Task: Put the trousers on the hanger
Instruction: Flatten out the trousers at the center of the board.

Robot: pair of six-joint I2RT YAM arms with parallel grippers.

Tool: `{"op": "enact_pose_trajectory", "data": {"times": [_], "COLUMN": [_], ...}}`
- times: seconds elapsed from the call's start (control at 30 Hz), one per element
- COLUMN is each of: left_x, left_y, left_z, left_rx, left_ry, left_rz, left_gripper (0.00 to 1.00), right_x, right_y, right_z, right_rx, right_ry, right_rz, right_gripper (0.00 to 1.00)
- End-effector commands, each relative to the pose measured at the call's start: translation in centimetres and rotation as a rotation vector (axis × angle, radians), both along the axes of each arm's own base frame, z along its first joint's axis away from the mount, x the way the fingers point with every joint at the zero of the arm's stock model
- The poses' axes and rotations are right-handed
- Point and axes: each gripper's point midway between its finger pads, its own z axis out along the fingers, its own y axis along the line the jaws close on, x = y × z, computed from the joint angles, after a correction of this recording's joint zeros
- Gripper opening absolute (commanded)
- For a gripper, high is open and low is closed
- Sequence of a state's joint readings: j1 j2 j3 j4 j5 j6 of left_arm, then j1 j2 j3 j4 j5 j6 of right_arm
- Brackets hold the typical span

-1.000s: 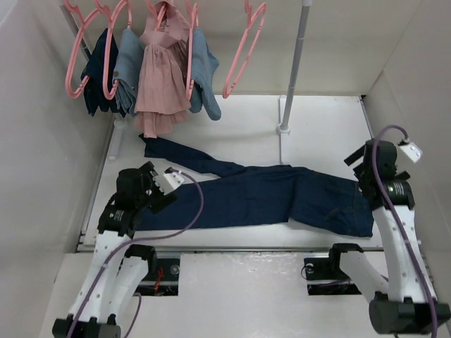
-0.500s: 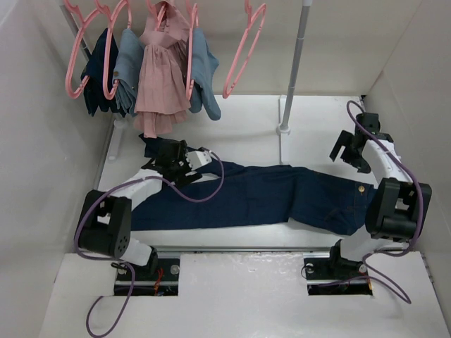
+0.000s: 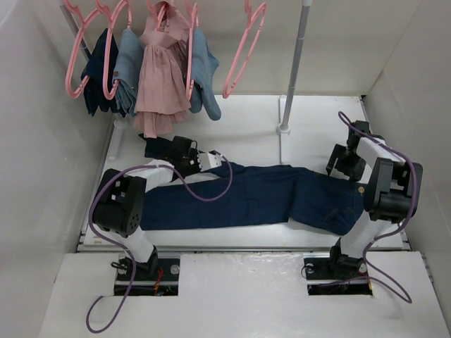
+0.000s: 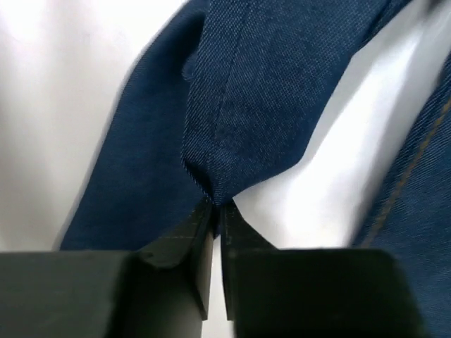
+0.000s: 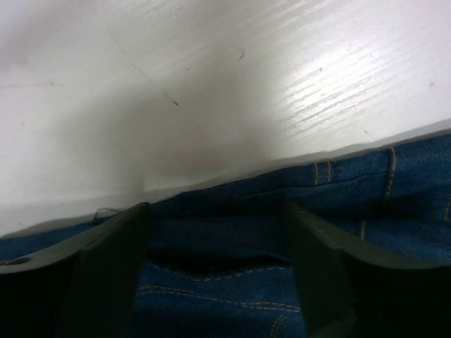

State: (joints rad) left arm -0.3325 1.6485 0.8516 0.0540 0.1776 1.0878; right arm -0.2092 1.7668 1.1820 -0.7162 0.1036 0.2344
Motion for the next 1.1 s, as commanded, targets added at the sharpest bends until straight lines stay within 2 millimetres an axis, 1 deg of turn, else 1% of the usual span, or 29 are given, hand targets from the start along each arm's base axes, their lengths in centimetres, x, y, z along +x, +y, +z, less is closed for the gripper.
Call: {"op": "enact_pose_trajectory", "data": {"times": [0.0,0.03,0.1,0.13,0.17,0.2,0.23,0.27,0.3,0.33,0.37,0.4,0.43,0.47,0.5,0.53,0.57,0.6,0.63,0.7,0.73,0.8,0.83,0.87,0.93,0.97,1.0,1.03,1.07], "left_x": [0.4,1.7,2.5,4.2,4.7,4.9,4.4,5.3,5.3,4.4,4.3,3.5,3.0,2.0,1.0,-0.4,-1.1,-2.2,-3.3,-4.1,-4.4,-5.4,-5.3,-5.7,-6.0,-6.1,-6.2,-6.4,-6.8], "left_y": [-0.9,-1.3,-1.0,-1.2,-0.5,-0.7,-0.8,-0.5,-0.4,-0.5,-0.7,-0.8,-1.1,-1.5,-1.4,-2.5,-2.8,-2.9,-3.4,-3.4,-3.4,-3.5,-3.6,-3.4,-3.2,-3.0,-2.9,-2.8,-2.7], "left_z": [1.4,3.3,5.1,7.9,9.5,10.6,11.6,14.5,15.3,16.0,17.5,18.3,19.2,19.4,18.7,19.2,18.9,17.2,17.1,16.0,16.1,16.2,16.9,17.1,17.5,18.0,18.3,17.7,17.5], "left_rx": [-0.05,-0.098,-0.135,-0.178,-0.205,-0.255,-0.268,-0.308,-0.333,-0.337,-0.351,-0.361,-0.372,-0.358,-0.347,-0.346,-0.336,-0.309,-0.301,-0.285,-0.296,-0.319,-0.333,-0.336,-0.344,-0.342,-0.346,-0.34,-0.343], "left_ry": [0.038,0.018,0.029,-0.007,-0.017,0.001,0.024,-0.014,0.0,0.028,0.016,0.015,0.015,0.027,0.048,0.046,0.049,0.08,0.079,0.101,0.106,0.148,0.135,0.142,0.141,0.12,0.112,0.126,0.132], "left_rz": [0.038,0.098,0.186,0.219,0.261,0.284,0.293,0.307,0.305,0.295,0.283,0.273,0.239,0.198,0.177,0.127,0.106,0.094,0.075,0.073,0.087,0.098,0.103,0.111,0.131,0.137,0.135,0.138,0.145], "left_gripper": [0.0,0.0,0.0,0.0,0.0,0.0,0.0,0.0,0.0,0.0,0.0,0.0,0.0,0.0,0.0,0.0,0.0,0.0,0.0,0.0,0.0,0.0,0.0,0.0,0.0,0.0,0.0,0.0,0.0], "right_x": [1.5,1.5,2.0,2.3,2.7,3.1,3.5,3.9,4.3,4.6,5.0,5.3,5.2,5.4,5.2,4.9,4.9,4.2,3.8,2.6,2.3,1.7,1.5,1.5,1.8,1.6,1.6,1.5,1.6], "right_y": [0.0,0.2,0.4,0.6,0.8,1.2,1.4,1.4,1.6,1.7,1.7,1.8,2.3,2.5,3.1,3.7,4.7,5.3,5.7,6.5,6.2,5.2,4.6,4.1,1.6,1.0,0.4,-0.9,-1.6], "right_z": [0.8,0.4,0.8,1.0,1.7,2.2,3.0,4.4,5.3,6.5,7.4,9.3,9.7,10.2,10.6,10.6,10.8,9.8,8.8,6.2,5.2,4.4,4.0,4.9,6.6,8.4,9.6,10.8,12.4], "right_rx": [0.016,0.03,0.059,0.07,0.076,0.098,0.106,0.099,0.101,0.1,0.099,0.094,0.112,0.127,0.151,0.181,0.234,0.265,0.291,0.301,0.296,0.246,0.24,0.234,0.138,0.104,0.072,-0.002,-0.035], "right_ry": [-0.049,-0.04,-0.059,-0.07,-0.101,-0.127,-0.154,-0.201,-0.237,-0.27,-0.306,-0.358,-0.365,-0.375,-0.382,-0.374,-0.387,-0.362,-0.334,-0.255,-0.221,-0.191,-0.182,-0.216,-0.268,-0.31,-0.337,-0.367,-0.401], "right_rz": [0.021,0.025,0.035,0.049,0.055,0.078,0.085,0.1,0.107,0.113,0.119,0.128,0.138,0.146,0.158,0.186,0.211,0.215,0.203,0.18,0.132,0.053,0.005,-0.059,-0.162,-0.201,-0.224,-0.253,-0.275], "right_gripper": [0.77,0.61,0.29,0.0,0.0,0.0,0.0,0.0,0.0,0.0,0.0,0.0,0.04,0.37,0.56,0.65,0.74,0.91,0.98,0.99,0.99,0.99,0.99,0.99,0.99,0.99,0.99,0.99,0.99]}}
